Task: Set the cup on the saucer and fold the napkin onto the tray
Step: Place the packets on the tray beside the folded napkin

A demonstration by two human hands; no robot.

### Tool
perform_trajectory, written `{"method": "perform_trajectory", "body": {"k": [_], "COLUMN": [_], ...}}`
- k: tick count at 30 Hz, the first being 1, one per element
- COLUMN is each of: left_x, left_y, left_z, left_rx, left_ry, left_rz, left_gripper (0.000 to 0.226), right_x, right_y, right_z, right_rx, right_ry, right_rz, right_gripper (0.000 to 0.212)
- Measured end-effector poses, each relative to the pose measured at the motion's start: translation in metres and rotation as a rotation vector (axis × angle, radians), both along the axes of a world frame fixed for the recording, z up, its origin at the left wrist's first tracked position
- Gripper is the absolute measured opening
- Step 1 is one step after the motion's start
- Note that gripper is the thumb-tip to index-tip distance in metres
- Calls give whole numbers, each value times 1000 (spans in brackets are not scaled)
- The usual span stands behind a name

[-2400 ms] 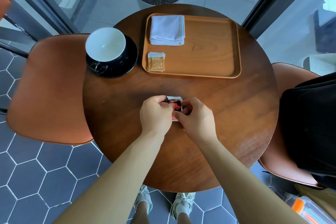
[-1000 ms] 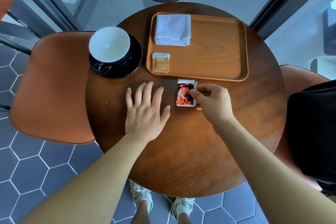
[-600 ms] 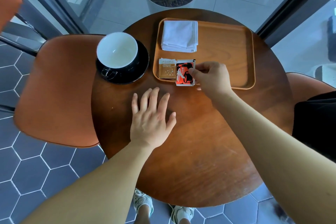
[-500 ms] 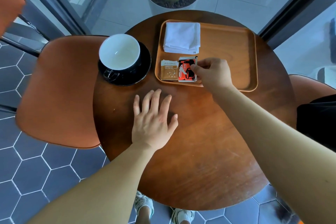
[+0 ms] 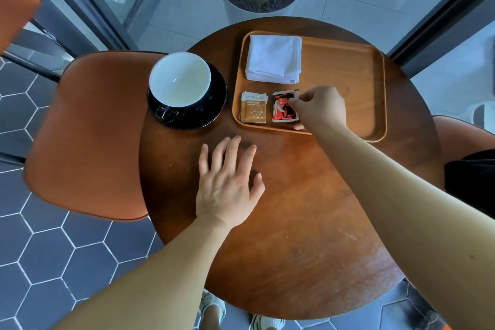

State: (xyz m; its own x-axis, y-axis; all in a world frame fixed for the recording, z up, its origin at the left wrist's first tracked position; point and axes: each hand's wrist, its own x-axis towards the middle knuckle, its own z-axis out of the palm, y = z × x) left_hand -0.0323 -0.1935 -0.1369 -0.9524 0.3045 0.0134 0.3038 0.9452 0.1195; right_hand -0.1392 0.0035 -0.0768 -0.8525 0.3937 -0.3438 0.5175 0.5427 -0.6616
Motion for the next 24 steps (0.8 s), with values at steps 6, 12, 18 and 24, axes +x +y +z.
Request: {"method": "perform_trajectory", "body": {"k": [6,12,18,24], "left_x": [-1,-1,-1,0], "left_y": [0,0,0,0], "left_z": [0,-2,-3,-3], "left_rx": [0,6,13,21], "left_ry": [-2,9,9,23], "left_rz": [4,3,8,10], "left_gripper": [53,53,52,51], "right_x": [1,1,2,2], "right_y": [2,4,2,5], "right_z": [4,5,2,1], "right_rx": [128,283,311,285], "right_ry": [-5,9,1,-24], "right_rz": [116,232,261,316], "right_gripper": [31,35,33,32]}}
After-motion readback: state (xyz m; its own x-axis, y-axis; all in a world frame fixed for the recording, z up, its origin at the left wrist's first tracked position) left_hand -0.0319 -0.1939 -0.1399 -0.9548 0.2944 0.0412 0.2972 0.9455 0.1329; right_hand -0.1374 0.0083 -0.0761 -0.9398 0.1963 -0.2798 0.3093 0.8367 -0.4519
